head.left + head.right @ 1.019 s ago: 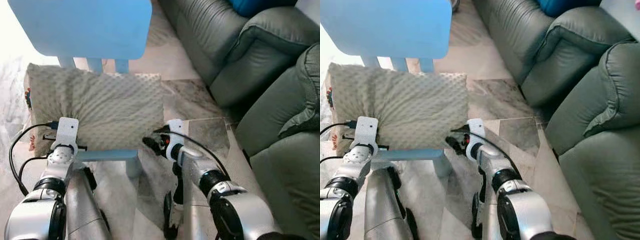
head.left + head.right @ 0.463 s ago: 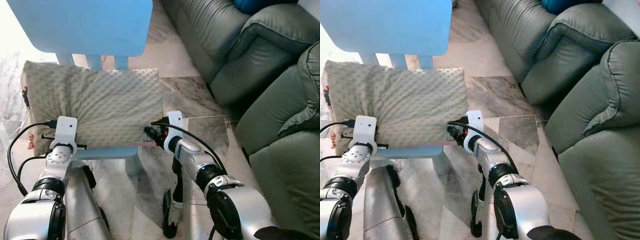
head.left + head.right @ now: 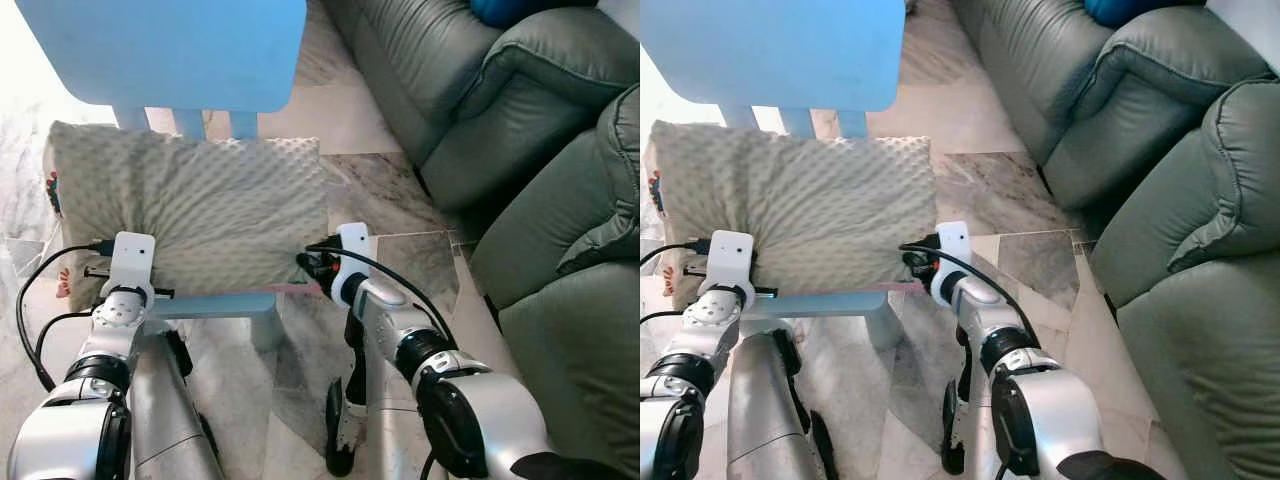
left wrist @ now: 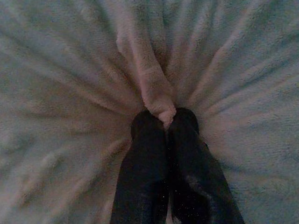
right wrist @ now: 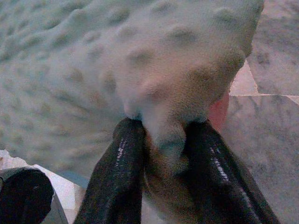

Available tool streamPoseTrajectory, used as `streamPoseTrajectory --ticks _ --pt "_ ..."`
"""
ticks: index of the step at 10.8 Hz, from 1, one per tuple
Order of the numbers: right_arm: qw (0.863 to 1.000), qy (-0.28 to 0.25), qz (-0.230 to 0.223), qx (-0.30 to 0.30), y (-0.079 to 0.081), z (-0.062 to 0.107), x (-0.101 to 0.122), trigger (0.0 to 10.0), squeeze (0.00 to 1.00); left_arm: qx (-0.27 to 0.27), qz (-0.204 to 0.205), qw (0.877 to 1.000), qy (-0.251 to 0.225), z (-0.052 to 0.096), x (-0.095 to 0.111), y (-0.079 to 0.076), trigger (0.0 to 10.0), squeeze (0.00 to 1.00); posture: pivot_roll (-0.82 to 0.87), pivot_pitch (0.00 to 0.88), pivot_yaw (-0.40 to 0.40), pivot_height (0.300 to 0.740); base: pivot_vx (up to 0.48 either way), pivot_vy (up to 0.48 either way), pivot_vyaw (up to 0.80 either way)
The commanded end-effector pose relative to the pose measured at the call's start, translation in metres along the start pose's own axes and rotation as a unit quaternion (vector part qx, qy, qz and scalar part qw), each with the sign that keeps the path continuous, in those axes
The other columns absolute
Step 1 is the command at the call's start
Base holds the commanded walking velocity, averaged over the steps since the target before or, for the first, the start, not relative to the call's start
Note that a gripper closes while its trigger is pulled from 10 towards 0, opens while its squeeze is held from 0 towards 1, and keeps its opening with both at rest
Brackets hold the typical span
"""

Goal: Move the pillow to the sofa

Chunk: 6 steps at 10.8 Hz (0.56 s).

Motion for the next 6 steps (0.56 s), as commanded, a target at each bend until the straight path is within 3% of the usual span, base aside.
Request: streamPoseTrajectory --ticks 1,3,4,6 --pt "1.000 -0.015 -0.007 -0.024 -0.013 0.004 0.006 0.0 0.00 -0.027 -0.003 0.997 0.072 0.010 -0.034 -0.017 0.0 0.00 0.08 0.190 -0.155 0.486 0.000 0.000 0.00" --pt "0.997 -0.056 -0.039 -0.042 -0.020 0.007 0.016 0.0 0.00 0.018 -0.008 0.999 0.030 0.005 -0.017 0.000 0.0 0.00 0.06 0.124 -0.142 0.486 0.000 0.000 0.00" --pt "0.996 -0.069 -0.035 -0.049 -0.029 0.013 0.016 0.0 0.00 0.047 -0.005 0.999 -0.004 0.002 -0.003 0.008 0.0 0.00 0.07 0.075 -0.140 0.486 0.000 0.000 0.00" --pt "0.995 -0.085 0.018 -0.043 -0.040 0.022 0.025 0.0 0.00 0.073 0.012 0.995 -0.073 0.001 0.022 0.015 0.0 0.00 0.05 0.000 -0.134 0.486 0.000 0.000 0.00"
Point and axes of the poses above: a point about 5 cm out from each wrist's last joint towards the gripper, its own z axis pointing back from the gripper into the wrist, its own x axis along the axis of the wrist's last joint, y = z × x, the point moved 1 cm from there along -z, pointing out of the wrist towards the gripper, and after that the axes turned 7 degrees about -z, right-handed, at the moved point
